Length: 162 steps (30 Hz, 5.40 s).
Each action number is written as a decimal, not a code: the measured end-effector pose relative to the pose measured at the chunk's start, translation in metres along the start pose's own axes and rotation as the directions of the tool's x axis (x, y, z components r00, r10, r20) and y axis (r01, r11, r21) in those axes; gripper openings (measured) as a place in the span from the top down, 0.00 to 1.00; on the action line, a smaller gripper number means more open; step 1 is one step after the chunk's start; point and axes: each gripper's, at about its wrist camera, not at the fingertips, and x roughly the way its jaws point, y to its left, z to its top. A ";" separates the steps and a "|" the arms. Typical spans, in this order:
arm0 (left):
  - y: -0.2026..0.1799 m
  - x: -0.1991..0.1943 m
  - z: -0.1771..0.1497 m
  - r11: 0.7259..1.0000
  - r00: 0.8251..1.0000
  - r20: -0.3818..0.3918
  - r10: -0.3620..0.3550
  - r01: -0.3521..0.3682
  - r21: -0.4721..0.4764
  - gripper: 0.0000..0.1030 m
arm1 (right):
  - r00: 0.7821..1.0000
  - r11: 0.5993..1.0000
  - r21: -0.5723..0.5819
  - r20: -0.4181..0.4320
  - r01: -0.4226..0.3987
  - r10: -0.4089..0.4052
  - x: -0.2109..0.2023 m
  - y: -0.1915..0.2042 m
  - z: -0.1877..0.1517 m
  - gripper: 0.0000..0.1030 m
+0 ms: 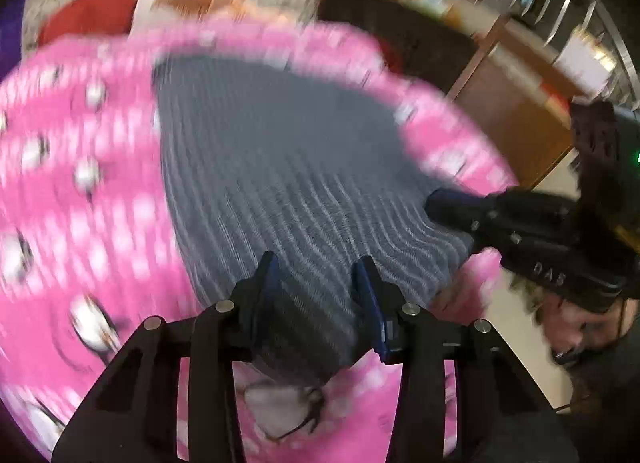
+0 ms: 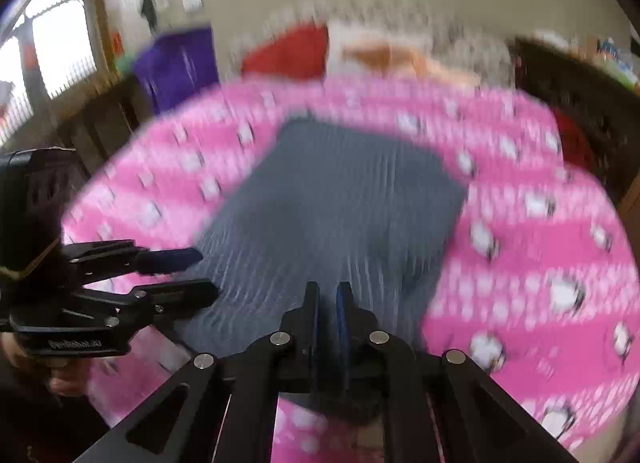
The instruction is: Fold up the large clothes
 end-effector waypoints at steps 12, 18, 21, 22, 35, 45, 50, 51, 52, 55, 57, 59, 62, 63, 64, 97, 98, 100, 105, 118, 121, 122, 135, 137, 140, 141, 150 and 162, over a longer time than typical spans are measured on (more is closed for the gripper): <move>0.006 -0.026 0.047 0.999 0.992 0.120 0.039 -0.035 -0.035 0.60 | 0.991 0.989 0.148 0.134 -0.027 0.007 -0.036 -0.024 0.046 0.92; 0.042 -0.001 0.135 0.968 0.973 0.167 0.157 -0.119 -0.219 0.60 | 0.972 0.944 0.321 0.191 0.071 -0.138 -0.005 -0.043 0.129 0.86; 0.056 0.028 0.163 0.939 0.968 0.141 0.206 -0.155 -0.307 0.49 | 0.980 0.928 0.358 0.119 0.105 -0.157 0.041 -0.056 0.138 0.85; 0.061 0.044 0.166 0.928 0.971 0.117 0.210 -0.160 -0.337 0.49 | 0.982 0.928 0.356 0.100 0.113 -0.158 0.052 -0.060 0.137 0.85; 0.064 0.119 0.151 0.921 0.943 0.044 0.330 -0.311 -0.233 0.43 | 0.988 0.916 0.401 0.130 0.026 -0.085 0.104 -0.085 0.099 0.72; 0.054 0.131 0.155 0.909 0.922 0.047 0.385 -0.370 -0.191 0.36 | 0.988 0.916 0.401 0.129 0.030 -0.089 0.107 -0.085 0.101 0.71; 0.055 0.130 0.155 0.910 0.923 0.048 0.381 -0.366 -0.194 0.36 | 0.988 0.916 0.399 0.127 0.035 -0.093 0.107 -0.085 0.101 0.70; 0.055 0.131 0.156 0.910 0.923 0.049 0.381 -0.365 -0.195 0.36 | 0.987 0.916 0.399 0.126 0.037 -0.095 0.107 -0.084 0.101 0.70; 0.055 0.131 0.156 0.910 0.923 0.049 0.381 -0.365 -0.196 0.36 | 0.987 0.917 0.398 0.126 0.039 -0.096 0.107 -0.084 0.101 0.70; 0.055 0.131 0.155 0.910 0.924 0.050 0.380 -0.364 -0.200 0.36 | 0.988 0.917 0.397 0.123 0.041 -0.098 0.108 -0.085 0.102 0.70; 0.055 0.130 0.155 0.910 0.924 0.052 0.378 -0.361 -0.203 0.36 | 0.987 0.918 0.394 0.120 0.048 -0.104 0.108 -0.084 0.102 0.70; 0.056 0.130 0.155 0.911 0.926 0.053 0.374 -0.356 -0.207 0.36 | 0.987 0.918 0.392 0.118 0.054 -0.108 0.108 -0.084 0.102 0.70; 0.057 0.129 0.155 0.912 0.927 0.054 0.371 -0.353 -0.210 0.36 | 0.987 0.918 0.392 0.116 0.060 -0.113 0.108 -0.083 0.103 0.70; 0.057 0.129 0.156 0.912 0.928 0.055 0.369 -0.350 -0.212 0.36 | 0.987 0.918 0.391 0.115 0.061 -0.115 0.108 -0.083 0.102 0.70; 0.058 0.128 0.156 0.913 0.929 0.056 0.366 -0.347 -0.214 0.36 | 0.987 0.918 0.390 0.113 0.064 -0.117 0.108 -0.083 0.102 0.69; 0.063 0.121 0.153 0.923 0.945 0.074 0.318 -0.291 -0.254 0.35 | 0.982 0.917 0.376 0.078 0.133 -0.174 0.109 -0.078 0.105 0.60; 0.063 0.121 0.153 0.922 0.945 0.074 0.318 -0.290 -0.254 0.35 | 0.982 0.917 0.378 0.078 0.131 -0.172 0.109 -0.078 0.104 0.60; 0.063 0.122 0.154 0.922 0.945 0.072 0.320 -0.294 -0.252 0.35 | 0.983 0.915 0.382 0.077 0.125 -0.167 0.109 -0.079 0.104 0.59; 0.056 0.127 0.161 0.922 0.941 0.022 0.337 -0.325 -0.209 0.26 | 0.984 0.912 0.386 0.055 0.137 -0.171 0.109 -0.080 0.106 0.56; 0.091 0.029 0.105 0.942 0.963 -0.037 0.266 -0.268 -0.204 0.25 | 0.979 0.900 0.433 0.199 -0.053 -0.038 -0.006 -0.134 0.071 0.27; 0.077 0.040 0.071 0.959 0.975 -0.051 0.217 -0.223 -0.175 0.25 | 0.982 0.903 0.413 0.181 -0.118 0.045 0.012 -0.127 0.046 0.27; 0.072 0.043 0.065 0.964 0.980 -0.034 0.198 -0.201 -0.173 0.25 | 0.980 0.895 0.416 0.172 -0.162 0.097 0.022 -0.125 0.038 0.27; 0.072 0.061 0.056 0.979 0.992 -0.005 0.124 -0.123 -0.161 0.04 | 0.870 0.773 0.407 0.143 -0.486 0.472 0.103 -0.127 0.033 0.32; 0.077 0.060 0.057 0.982 0.992 -0.003 0.123 -0.122 -0.147 0.01 | 0.884 0.801 0.380 0.137 -0.464 0.447 0.105 -0.125 0.039 0.33; 0.075 0.062 0.056 0.986 0.991 0.016 0.133 -0.131 -0.102 0.01 | 0.896 0.841 0.308 0.130 -0.444 0.425 0.099 -0.116 0.038 0.33; 0.076 0.063 0.057 0.987 0.991 0.019 0.131 -0.129 -0.098 0.00 | 0.903 0.863 0.266 0.135 -0.430 0.408 0.095 -0.112 0.036 0.34; 0.056 0.073 0.062 0.984 0.984 0.028 0.175 -0.173 -0.038 0.20 | 0.986 0.975 0.185 0.132 -0.125 0.101 0.097 -0.086 0.048 0.49; 0.059 0.026 0.064 0.990 0.981 0.142 0.136 -0.129 -0.053 0.76 | 0.961 0.918 0.291 0.139 -0.271 0.239 0.096 -0.053 0.054 0.54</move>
